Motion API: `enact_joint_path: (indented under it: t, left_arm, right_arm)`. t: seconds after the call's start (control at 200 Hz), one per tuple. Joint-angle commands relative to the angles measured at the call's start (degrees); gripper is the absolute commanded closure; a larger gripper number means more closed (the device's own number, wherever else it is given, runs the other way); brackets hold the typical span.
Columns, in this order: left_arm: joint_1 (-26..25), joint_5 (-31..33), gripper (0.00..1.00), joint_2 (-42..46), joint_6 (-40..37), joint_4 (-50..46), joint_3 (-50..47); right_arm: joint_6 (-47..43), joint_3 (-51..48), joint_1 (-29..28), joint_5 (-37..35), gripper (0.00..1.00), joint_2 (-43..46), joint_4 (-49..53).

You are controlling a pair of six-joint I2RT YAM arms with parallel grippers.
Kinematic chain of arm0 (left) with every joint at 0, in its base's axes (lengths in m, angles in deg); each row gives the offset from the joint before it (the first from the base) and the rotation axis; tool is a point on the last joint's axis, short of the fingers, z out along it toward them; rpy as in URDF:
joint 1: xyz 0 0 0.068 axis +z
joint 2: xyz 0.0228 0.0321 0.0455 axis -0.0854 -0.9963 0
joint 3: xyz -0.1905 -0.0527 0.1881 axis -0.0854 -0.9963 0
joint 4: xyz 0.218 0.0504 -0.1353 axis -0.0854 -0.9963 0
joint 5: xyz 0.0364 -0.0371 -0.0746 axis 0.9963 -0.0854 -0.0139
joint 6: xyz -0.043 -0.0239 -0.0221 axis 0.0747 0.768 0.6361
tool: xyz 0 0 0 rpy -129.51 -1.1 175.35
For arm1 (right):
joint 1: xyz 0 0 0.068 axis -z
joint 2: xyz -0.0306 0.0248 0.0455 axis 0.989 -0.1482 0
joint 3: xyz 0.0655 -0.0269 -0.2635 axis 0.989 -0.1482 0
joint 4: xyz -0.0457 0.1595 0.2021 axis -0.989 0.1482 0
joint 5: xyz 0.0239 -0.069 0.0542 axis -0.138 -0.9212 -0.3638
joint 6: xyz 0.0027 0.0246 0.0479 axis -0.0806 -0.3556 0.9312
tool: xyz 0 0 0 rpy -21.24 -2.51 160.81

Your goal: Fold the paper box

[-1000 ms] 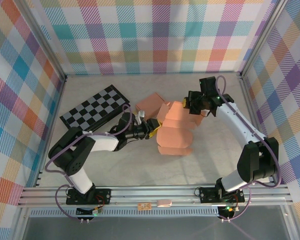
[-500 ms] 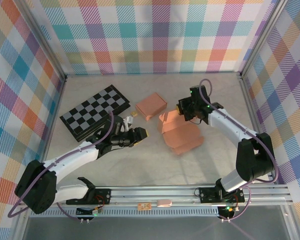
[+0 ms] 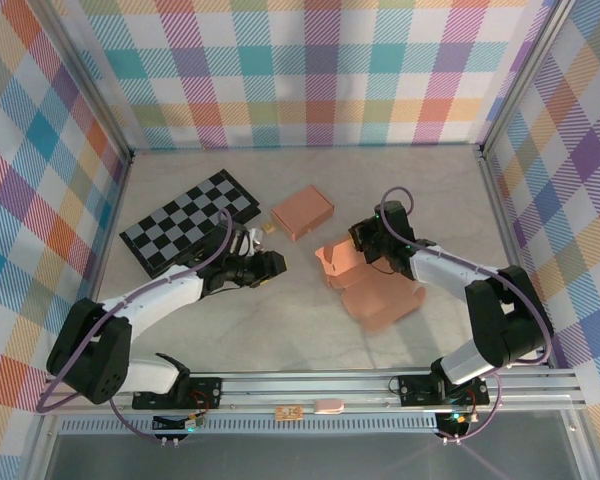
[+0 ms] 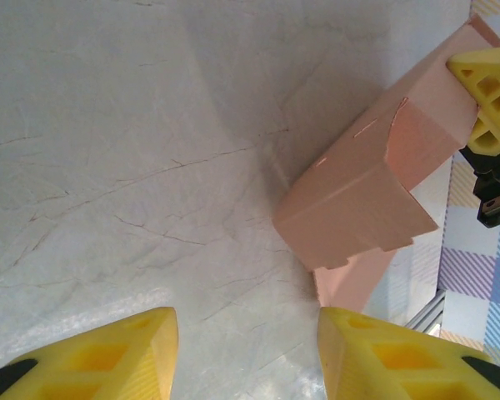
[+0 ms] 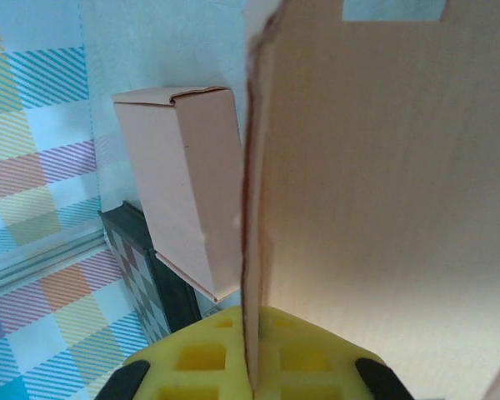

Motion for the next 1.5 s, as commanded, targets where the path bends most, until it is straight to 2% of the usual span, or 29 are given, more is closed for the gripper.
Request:
enact_joint_path:
  t: [0.0,0.18,0.375,0.65,0.855,1.115,1.495]
  left_arm:
    - [-0.07,-1.32,0.54,-2.15,-3.31,3.07,1.25]
    - [-3.39,-1.02,0.56,-6.61,-8.34,6.87,2.81]
    - [-5.57,0.51,0.55,-11.63,-10.60,15.37,3.66]
    - [-5.72,5.83,0.50,-13.77,-16.74,14.93,6.54]
    - [-5.71,1.65,0.49,-16.11,-19.70,17.74,6.41]
    - [-6.58,0.89,0.49,-16.70,-20.84,18.73,5.59]
    - [-9.24,0.11,0.48,-19.02,-22.94,20.80,6.90]
  right_arm:
    - [-1.54,-3.05,-0.30,0.93,1.00,1.11,-14.33]
    - [-1.60,-5.34,-0.29,2.24,1.00,0.21,-20.84]
    - [-2.24,-6.44,0.54,5.01,1.00,-0.82,-25.61]
    - [-2.70,-7.40,3.23,10.56,1.00,-5.22,-32.24]
    - [-2.51,-7.85,4.70,13.93,1.00,-8.57,-37.61]
    - [-2.17,-9.97,4.93,16.78,1.00,-10.93,-43.69]
    - [-2.44,-10.56,5.45,17.72,1.00,-9.00,-42.76]
